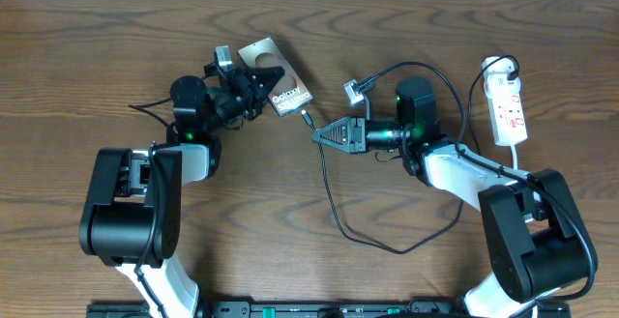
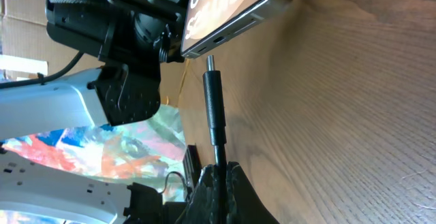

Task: Plug charger to phone and switch on socket
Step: 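Push the plug into the phone's port while the left gripper holds the phone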

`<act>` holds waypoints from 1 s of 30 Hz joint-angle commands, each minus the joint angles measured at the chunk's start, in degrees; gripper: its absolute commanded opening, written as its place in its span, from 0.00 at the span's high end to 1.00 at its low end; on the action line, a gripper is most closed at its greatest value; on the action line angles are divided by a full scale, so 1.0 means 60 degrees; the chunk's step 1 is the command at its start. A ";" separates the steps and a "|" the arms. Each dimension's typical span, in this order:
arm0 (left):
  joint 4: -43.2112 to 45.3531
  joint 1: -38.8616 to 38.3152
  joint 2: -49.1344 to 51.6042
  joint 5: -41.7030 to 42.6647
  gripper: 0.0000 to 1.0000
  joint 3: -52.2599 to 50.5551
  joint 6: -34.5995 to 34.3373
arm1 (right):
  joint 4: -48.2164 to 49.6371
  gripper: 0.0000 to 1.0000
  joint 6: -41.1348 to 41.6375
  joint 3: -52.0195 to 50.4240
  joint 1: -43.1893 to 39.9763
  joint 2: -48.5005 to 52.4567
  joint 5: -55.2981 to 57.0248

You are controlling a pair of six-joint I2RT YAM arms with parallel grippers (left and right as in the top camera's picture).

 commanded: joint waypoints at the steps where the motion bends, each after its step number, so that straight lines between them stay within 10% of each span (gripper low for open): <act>1: 0.0193 -0.0007 -0.0015 0.0113 0.93 0.0186 0.0058 | 0.0040 0.99 0.0120 -0.0022 0.0040 0.0029 0.0208; 30: 0.0441 -0.0146 -0.0015 0.0113 0.93 0.0186 0.0062 | 0.1967 0.99 0.1774 -0.0022 0.0324 0.0827 0.0055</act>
